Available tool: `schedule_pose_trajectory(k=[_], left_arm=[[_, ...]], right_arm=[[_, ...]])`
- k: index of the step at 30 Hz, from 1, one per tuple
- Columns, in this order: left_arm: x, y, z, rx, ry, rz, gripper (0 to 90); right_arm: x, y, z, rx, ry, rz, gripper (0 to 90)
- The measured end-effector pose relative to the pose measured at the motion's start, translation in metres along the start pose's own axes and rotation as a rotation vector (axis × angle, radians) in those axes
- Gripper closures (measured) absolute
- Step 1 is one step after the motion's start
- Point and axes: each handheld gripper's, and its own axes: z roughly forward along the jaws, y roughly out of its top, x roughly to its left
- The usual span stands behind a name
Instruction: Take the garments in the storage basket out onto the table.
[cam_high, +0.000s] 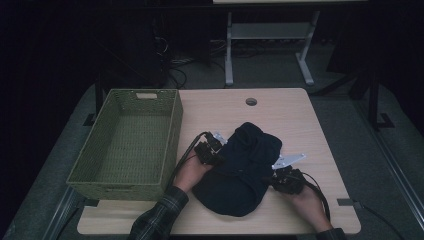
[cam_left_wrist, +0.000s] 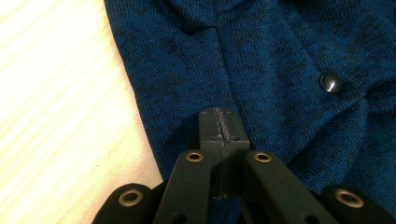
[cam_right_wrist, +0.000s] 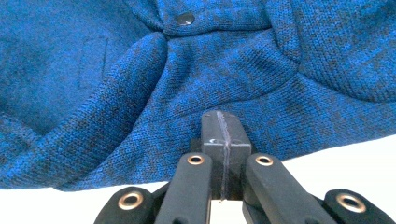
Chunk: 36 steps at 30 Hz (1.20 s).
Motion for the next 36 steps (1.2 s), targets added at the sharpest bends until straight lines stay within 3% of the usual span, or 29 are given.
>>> schedule_pose_trajectory(k=[3,5,14,21,27,36], left_arm=[[0.000,0.000,-0.002,0.020,0.003,0.019,90.0],[-0.002,-0.001,-0.001,0.010,0.001,0.010,90.0],[-0.013,-0.006,-0.002,0.006,-0.059,-0.007,90.0],[-0.025,-0.007,-0.002,0.022,-0.077,0.025,90.0],[-0.036,-0.009,-0.003,0.037,-0.083,0.048,90.0],[-0.046,-0.021,-0.009,0.032,-0.125,0.034,90.0]], right_arm=[[-0.001,0.000,-0.001,0.006,-0.009,0.003,89.8],[-0.002,0.000,-0.001,0.008,-0.016,0.009,89.8],[-0.015,-0.003,-0.008,0.020,-0.052,0.046,89.8],[-0.029,-0.007,-0.012,0.011,-0.061,0.069,89.8],[-0.029,-0.008,-0.013,0.015,-0.068,0.066,89.8],[-0.026,-0.007,-0.012,0.015,-0.064,0.048,89.7]])
